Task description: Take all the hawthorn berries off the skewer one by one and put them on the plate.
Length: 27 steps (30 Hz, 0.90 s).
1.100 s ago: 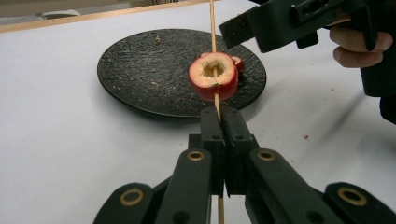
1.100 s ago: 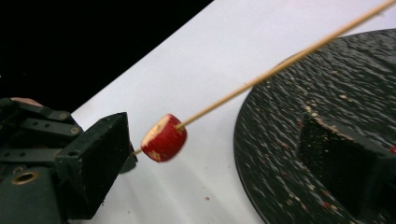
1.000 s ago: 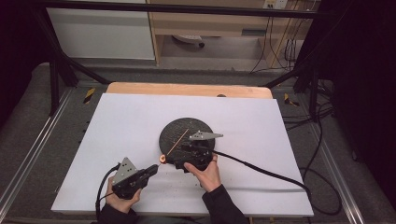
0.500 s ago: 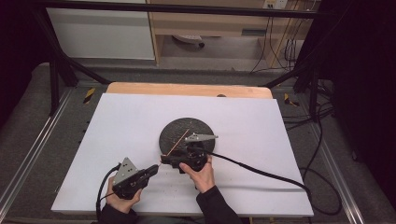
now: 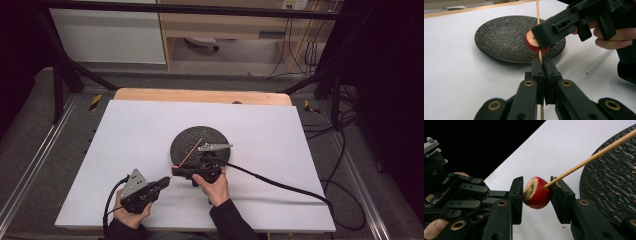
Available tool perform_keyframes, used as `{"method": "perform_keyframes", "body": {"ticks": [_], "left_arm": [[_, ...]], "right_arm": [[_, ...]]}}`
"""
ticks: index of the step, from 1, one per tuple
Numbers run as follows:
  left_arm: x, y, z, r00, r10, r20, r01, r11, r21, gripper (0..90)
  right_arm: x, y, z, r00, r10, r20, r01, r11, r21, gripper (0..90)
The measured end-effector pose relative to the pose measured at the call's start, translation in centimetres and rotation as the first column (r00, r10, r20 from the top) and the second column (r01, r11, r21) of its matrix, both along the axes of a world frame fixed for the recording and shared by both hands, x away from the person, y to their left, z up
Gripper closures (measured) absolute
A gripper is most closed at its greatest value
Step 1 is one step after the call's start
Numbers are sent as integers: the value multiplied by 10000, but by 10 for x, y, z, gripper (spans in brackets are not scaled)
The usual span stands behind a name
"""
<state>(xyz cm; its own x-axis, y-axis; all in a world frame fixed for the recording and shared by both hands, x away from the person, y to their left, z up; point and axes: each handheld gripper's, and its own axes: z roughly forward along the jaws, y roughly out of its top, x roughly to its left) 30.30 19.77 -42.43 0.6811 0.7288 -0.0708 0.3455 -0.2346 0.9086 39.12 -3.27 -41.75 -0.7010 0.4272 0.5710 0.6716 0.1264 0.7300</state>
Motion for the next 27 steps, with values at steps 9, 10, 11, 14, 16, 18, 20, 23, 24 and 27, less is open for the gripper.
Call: {"method": "perform_keyframes", "body": {"ticks": [9, 10, 11, 14, 16, 18, 20, 23, 24, 27], "left_arm": [[-1, 1, 2, 9999, 26, 106, -26, 10000, -62, 885], [-1, 1, 2, 9999, 26, 113, -25, 10000, -70, 885], [-1, 1, 2, 9999, 20, 112, -19, 10000, -64, 885], [-1, 1, 2, 9999, 9, 144, -8, 10000, -77, 885], [-1, 1, 2, 9999, 16, 158, -14, 9999, -117, 885], [-2, 1, 2, 9999, 23, 157, -21, 9999, -108, 885], [-2, 1, 2, 9999, 39, 160, -38, 10000, -89, 885], [-2, 1, 3, 9997, 48, 248, -45, 9999, -117, 885], [-3, 1, 3, 9996, 74, 287, -70, 9999, -135, 885], [-3, 1, 3, 9995, 59, 309, -55, 9999, -139, 885]], "right_arm": [[3, -3, 7, 9995, -274, 126, 273, 9996, 52, 659], [4, -4, 8, 9995, -283, 154, 282, 9996, 42, 663], [4, -4, 9, 9996, -259, 148, 258, 9996, 81, 666], [6, -6, 11, 9995, -242, 204, 241, 9997, 72, 685], [6, -7, 13, 9996, -232, 162, 230, 9997, 110, 688], [6, -7, 13, 9996, -240, 156, 239, 9997, 106, 688], [5, -6, 12, 9995, -270, 159, 269, 9996, 111, 682], [5, -6, 11, 9997, -215, 116, 213, 9996, 164, 647], [5, -6, 11, 9998, -163, 70, 162, 9997, 189, 635], [4, -5, 10, 9999, -153, 74, 151, 9997, 168, 605]]}}
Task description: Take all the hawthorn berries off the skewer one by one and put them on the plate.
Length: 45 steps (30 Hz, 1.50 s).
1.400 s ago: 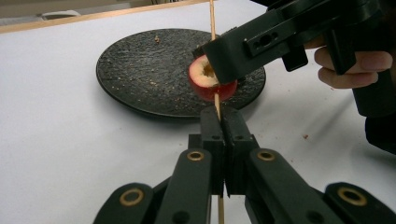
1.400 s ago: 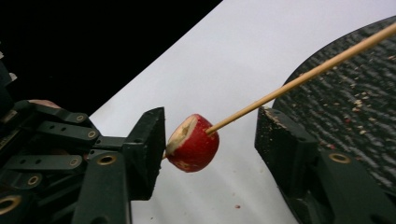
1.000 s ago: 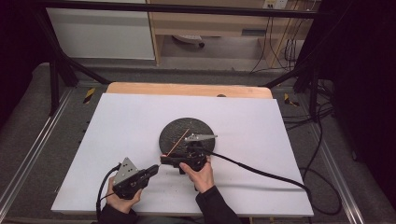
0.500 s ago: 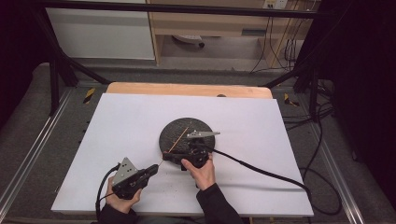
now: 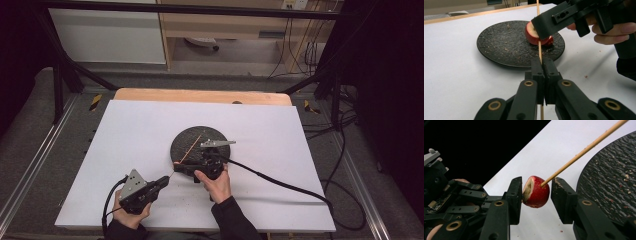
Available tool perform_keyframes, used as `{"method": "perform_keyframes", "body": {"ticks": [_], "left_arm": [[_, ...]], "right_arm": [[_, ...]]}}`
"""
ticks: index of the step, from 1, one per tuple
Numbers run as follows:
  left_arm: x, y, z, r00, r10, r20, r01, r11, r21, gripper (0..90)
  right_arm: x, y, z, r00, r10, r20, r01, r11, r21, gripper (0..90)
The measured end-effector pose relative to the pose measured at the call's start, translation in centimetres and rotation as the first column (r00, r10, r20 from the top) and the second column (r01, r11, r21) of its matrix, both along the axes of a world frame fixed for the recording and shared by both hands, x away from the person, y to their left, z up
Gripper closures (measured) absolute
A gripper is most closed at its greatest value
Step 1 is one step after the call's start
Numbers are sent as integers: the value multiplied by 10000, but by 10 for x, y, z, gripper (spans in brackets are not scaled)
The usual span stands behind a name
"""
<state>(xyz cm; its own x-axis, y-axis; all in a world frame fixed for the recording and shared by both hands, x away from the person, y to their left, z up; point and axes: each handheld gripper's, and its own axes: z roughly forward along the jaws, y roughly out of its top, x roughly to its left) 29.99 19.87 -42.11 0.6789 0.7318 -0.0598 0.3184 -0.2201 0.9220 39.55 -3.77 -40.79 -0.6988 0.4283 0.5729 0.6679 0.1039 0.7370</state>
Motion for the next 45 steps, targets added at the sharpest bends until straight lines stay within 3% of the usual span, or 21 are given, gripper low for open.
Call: {"method": "perform_keyframes", "body": {"ticks": [5, 10, 23, 45], "left_arm": [[0, -2, -1, 10000, -63, -47, 63, 10000, 29, 885], [0, -1, -1, 9999, -77, -75, 77, 10000, 37, 885], [0, 0, 0, 10000, -88, -18, 88, 10000, -42, 885], [-2, 0, 2, 9998, -162, 73, 162, 9998, -84, 886]], "right_arm": [[0, 3, -6, 9994, 131, -329, -125, 9998, 171, 627], [0, 3, -7, 9993, 138, -358, -133, 9998, 164, 664], [11, -14, 14, 9954, -888, 364, 886, 9960, 63, 670], [33, -40, 45, 9811, -1676, 971, 1685, 9857, -8, 675]]}}
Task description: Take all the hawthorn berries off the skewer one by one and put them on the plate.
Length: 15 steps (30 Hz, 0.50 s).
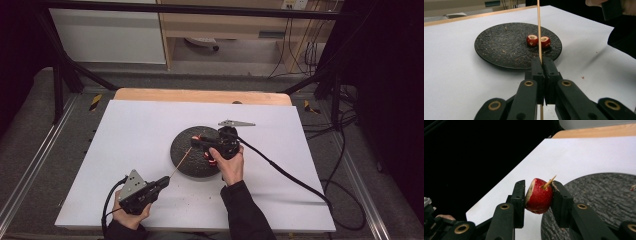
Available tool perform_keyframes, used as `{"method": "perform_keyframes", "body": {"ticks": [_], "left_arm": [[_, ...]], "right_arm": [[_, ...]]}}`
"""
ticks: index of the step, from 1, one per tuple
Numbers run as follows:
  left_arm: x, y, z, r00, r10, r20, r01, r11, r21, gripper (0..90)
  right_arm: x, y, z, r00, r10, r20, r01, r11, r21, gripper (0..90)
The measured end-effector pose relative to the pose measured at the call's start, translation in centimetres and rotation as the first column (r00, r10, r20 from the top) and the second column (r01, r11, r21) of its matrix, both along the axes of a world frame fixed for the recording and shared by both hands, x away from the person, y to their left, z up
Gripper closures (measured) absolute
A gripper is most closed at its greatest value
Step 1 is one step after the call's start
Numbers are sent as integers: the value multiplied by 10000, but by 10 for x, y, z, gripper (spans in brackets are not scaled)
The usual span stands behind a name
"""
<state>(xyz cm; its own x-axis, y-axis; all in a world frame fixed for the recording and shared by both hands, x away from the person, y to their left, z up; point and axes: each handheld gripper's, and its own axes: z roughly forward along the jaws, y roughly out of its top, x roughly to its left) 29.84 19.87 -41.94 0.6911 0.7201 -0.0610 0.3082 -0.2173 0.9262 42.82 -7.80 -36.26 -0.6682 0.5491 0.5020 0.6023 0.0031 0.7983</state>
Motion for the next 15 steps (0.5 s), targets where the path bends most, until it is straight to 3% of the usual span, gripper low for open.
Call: {"method": "perform_keyframes", "body": {"ticks": [5, 15], "left_arm": [[0, 0, -1, 10000, -10, -81, 11, 10000, 49, 885], [2, 0, -3, 9997, 7, -255, -3, 9999, 157, 885]], "right_arm": [[7, -9, 9, 9974, -605, 383, 613, 9980, -183, 680], [26, -28, 20, 9910, -1180, 630, 1202, 9922, -320, 680]]}}
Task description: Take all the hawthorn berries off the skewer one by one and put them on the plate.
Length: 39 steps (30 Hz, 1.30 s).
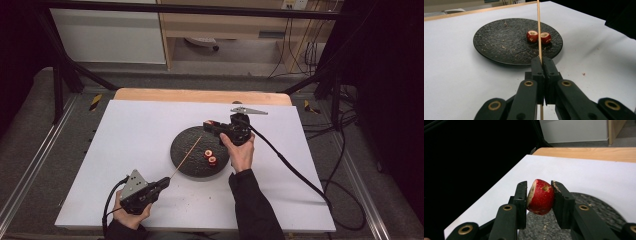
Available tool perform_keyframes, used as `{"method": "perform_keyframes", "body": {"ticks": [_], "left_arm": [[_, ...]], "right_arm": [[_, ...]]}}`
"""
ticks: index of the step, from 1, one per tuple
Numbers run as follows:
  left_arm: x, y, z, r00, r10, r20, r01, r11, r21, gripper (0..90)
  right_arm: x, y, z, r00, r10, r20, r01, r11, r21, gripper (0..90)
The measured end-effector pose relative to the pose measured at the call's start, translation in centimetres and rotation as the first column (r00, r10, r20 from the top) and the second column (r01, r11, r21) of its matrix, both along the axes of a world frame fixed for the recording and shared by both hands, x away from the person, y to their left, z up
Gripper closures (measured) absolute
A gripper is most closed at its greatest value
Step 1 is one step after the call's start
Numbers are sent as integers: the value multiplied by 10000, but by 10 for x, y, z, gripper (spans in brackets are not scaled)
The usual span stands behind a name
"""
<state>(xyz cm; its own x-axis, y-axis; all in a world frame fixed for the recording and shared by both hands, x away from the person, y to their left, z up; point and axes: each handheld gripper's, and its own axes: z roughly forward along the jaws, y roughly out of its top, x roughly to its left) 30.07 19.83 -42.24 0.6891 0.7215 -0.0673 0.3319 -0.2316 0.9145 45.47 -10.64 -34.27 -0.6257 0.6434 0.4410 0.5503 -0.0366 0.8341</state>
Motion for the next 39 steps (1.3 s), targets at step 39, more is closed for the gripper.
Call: {"method": "perform_keyframes", "body": {"ticks": [39], "left_arm": [[1, 2, 0, 9999, 98, -34, -98, 10000, -13, 885]], "right_arm": [[25, 6, -101, 9913, -465, -1234, 154, 9703, -2416, 670]]}}
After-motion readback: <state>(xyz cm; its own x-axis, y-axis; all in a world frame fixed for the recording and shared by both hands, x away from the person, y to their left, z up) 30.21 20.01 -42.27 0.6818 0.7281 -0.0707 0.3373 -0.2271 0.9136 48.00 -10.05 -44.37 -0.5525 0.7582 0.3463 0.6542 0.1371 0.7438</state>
